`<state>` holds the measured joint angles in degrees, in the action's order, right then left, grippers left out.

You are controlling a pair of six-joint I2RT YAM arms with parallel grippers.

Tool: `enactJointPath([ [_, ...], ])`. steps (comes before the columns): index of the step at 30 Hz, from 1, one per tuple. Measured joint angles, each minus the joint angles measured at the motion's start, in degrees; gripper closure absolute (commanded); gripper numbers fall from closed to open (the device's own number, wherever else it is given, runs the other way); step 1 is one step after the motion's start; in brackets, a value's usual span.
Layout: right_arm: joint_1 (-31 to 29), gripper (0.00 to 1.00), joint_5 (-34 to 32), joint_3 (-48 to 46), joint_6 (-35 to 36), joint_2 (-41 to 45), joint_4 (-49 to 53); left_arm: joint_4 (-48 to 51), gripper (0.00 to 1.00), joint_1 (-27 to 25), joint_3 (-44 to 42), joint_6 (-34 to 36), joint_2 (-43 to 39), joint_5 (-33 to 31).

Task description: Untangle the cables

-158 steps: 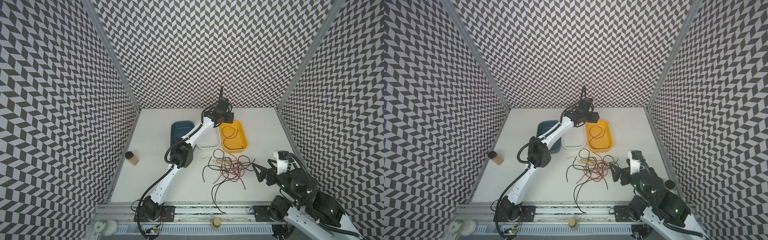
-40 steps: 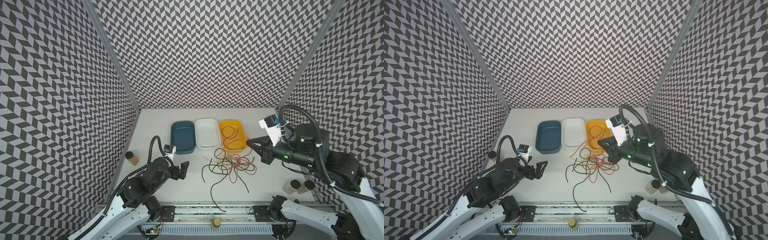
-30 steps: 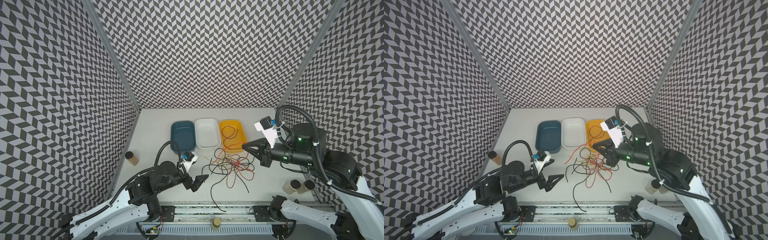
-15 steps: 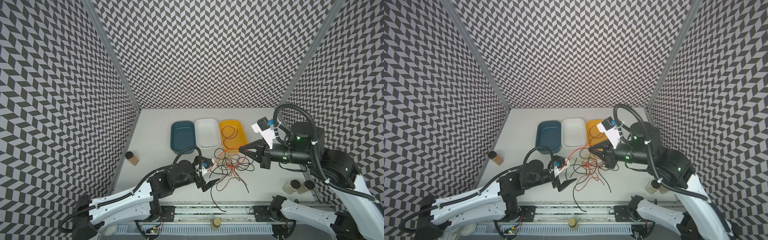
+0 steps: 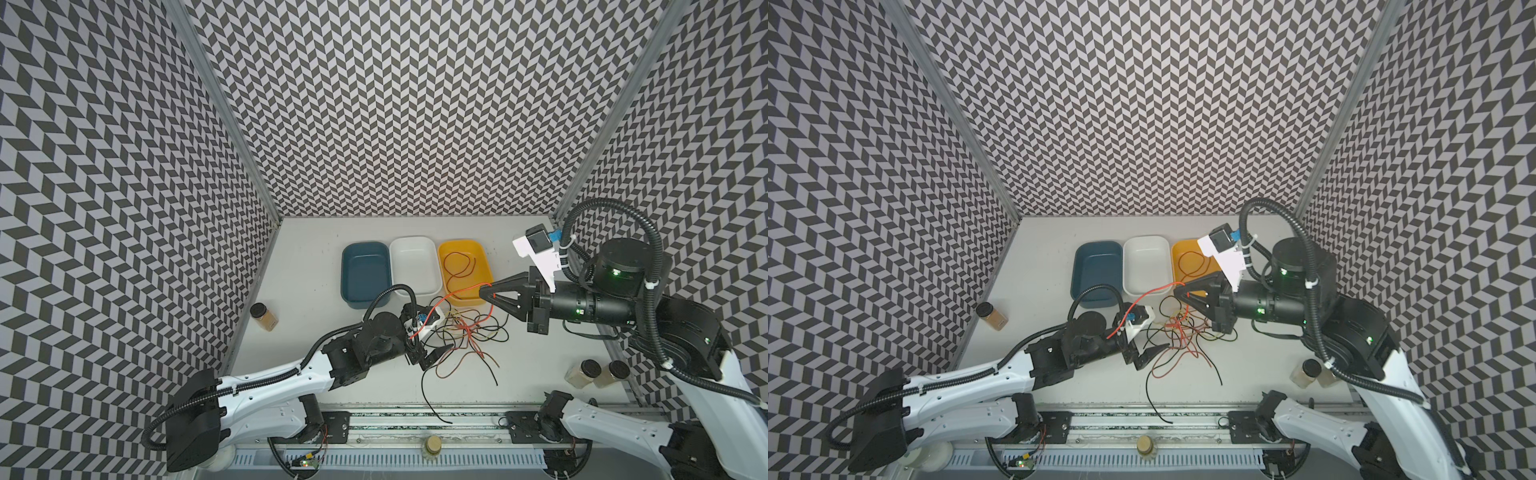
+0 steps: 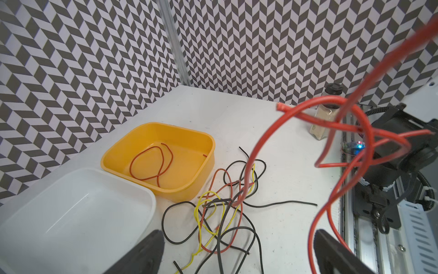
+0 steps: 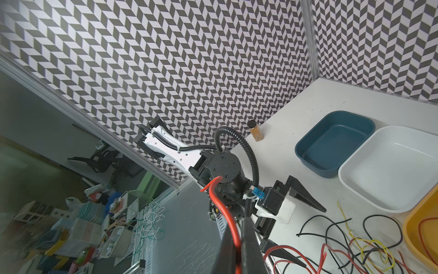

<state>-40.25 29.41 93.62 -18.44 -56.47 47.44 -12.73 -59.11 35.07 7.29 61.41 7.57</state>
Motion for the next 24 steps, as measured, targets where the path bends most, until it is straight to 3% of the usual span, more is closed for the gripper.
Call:
enactJointPath([
  [17,0.0,1.0,9.5,-1.3,-5.7,1.1,-7.6,-10.9,0.0,1.1,0.3,-5.4,8.2,3.4],
  [20,0.0,1.0,10.9,-3.1,-6.5,1.9,-9.4,-12.8,0.05,1.2,0.3,-6.0,8.2,3.4],
  [24,0.0,1.0,11.1,-4.6,-6.7,2.3,-10.1,-15.0,0.26,1.6,0.0,-6.5,8.0,2.8],
])
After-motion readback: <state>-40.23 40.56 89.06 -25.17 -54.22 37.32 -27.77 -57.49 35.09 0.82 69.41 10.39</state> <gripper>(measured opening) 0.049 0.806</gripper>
